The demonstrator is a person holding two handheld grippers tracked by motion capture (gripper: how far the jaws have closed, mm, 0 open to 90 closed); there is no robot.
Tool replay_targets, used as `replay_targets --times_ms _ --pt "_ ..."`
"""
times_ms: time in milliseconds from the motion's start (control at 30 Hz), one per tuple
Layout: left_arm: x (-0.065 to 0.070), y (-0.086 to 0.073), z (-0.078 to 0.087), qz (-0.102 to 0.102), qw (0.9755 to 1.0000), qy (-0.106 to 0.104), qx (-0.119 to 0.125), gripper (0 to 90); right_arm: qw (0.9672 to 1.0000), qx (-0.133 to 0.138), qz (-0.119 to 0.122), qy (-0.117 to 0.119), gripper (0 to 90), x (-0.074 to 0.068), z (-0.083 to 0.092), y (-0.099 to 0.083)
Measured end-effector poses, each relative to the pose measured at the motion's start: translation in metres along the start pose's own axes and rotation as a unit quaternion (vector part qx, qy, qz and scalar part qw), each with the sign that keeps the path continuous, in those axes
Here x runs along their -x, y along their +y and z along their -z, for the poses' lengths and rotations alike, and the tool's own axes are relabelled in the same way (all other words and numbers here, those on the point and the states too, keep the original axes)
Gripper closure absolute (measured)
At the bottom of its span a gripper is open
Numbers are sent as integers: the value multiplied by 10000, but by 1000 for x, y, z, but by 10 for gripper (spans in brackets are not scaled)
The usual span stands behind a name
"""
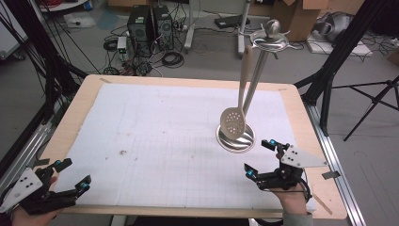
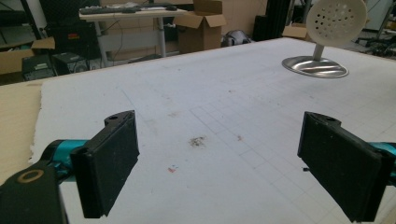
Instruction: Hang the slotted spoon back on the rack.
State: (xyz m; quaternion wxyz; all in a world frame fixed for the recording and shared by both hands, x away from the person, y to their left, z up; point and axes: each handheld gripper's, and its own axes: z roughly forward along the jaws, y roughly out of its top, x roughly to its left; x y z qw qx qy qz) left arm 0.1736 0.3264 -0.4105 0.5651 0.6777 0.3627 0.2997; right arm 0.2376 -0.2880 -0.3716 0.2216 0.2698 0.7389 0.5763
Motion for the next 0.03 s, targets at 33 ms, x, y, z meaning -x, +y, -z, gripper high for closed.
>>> replay_targets --times_ms 33 --pt "1 0 -1 -14 10000 -17 -23 129 10000 -7 -31 0 15 -1 1 0"
